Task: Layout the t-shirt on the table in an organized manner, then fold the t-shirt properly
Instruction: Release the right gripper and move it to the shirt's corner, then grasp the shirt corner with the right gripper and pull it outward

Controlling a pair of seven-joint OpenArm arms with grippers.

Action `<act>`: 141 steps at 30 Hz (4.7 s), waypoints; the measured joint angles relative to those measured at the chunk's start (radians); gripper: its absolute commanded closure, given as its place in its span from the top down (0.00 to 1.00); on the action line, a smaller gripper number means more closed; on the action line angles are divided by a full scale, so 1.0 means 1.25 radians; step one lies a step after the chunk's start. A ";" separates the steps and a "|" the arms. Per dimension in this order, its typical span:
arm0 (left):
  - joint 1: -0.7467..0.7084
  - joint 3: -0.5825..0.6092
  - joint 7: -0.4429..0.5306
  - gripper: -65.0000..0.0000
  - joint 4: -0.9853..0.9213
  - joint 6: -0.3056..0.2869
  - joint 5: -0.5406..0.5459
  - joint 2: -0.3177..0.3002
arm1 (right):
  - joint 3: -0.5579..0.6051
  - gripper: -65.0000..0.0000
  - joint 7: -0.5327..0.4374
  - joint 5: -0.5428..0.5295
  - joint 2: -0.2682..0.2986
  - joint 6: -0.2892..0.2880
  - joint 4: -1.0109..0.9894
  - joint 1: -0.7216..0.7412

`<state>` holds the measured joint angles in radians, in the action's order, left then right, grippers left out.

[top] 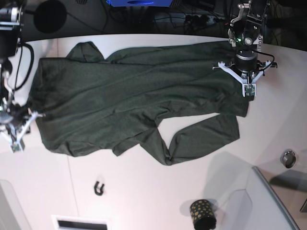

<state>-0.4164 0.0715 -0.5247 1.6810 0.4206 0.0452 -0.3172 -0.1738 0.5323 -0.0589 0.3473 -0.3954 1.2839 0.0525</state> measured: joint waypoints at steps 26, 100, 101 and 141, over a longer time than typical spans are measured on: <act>-0.011 -0.009 0.003 0.00 -0.012 -0.001 0.001 -0.058 | 0.034 0.58 0.131 -0.073 -0.262 -0.110 0.476 -0.499; 0.007 -0.002 0.004 0.00 -0.082 -0.001 0.000 -0.052 | 0.053 0.76 0.213 -0.017 -0.140 -0.130 0.526 -0.562; 0.007 -0.004 0.004 0.00 -0.082 -0.002 0.001 -0.052 | 0.045 0.76 0.208 -0.020 -0.142 -0.130 0.540 -0.558; 0.104 -0.009 0.009 0.00 -0.246 -0.001 -0.002 0.010 | 0.228 0.03 -0.303 -0.016 -0.070 0.227 -0.718 0.388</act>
<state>-0.2867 0.0605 -0.5129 1.3731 0.4191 0.0422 -0.3046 0.1116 0.1532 -0.0784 0.2604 -0.1112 0.3862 0.5369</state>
